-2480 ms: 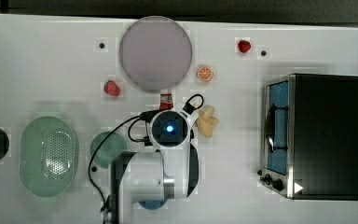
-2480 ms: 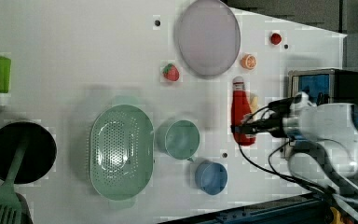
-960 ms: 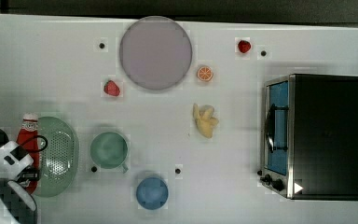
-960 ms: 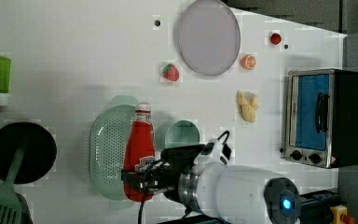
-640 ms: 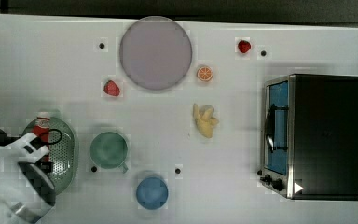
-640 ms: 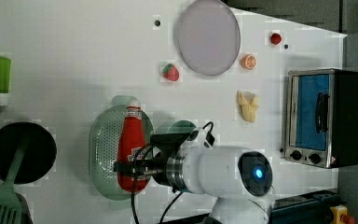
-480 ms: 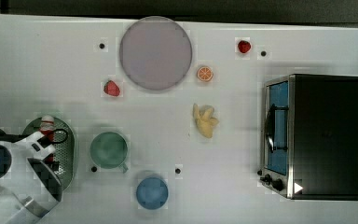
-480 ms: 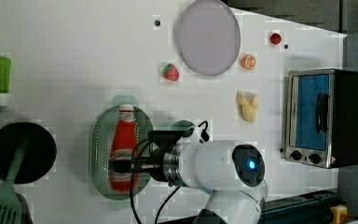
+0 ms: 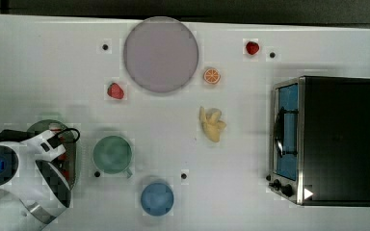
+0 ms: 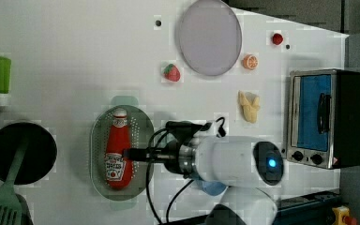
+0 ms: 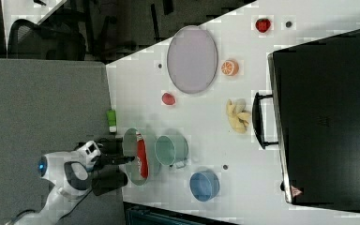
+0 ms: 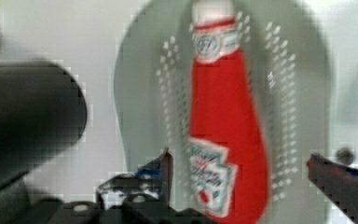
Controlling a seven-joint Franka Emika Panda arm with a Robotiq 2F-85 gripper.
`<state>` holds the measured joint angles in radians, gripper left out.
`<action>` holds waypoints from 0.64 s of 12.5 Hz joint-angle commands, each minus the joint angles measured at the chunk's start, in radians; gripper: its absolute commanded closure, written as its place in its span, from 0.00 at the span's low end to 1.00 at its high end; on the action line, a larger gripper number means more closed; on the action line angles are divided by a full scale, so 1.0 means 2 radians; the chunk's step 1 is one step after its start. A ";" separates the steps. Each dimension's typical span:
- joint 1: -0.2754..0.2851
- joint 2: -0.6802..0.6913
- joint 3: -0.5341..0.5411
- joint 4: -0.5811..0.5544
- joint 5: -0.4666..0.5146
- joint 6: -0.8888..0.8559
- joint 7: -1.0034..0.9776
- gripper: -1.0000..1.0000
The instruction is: Pick Ketchup from the table and place it in strainer.
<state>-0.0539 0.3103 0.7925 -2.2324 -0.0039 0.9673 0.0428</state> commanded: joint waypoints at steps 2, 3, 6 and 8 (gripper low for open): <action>-0.058 -0.100 -0.008 0.020 0.011 -0.034 0.029 0.00; -0.072 -0.123 -0.020 0.022 0.011 -0.059 0.029 0.00; -0.104 -0.194 -0.082 0.030 0.011 -0.139 0.020 0.00; -0.112 -0.238 -0.134 0.041 0.011 -0.198 0.009 0.00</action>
<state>-0.2197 -0.1497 0.5825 -2.1699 0.0007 0.5894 0.0479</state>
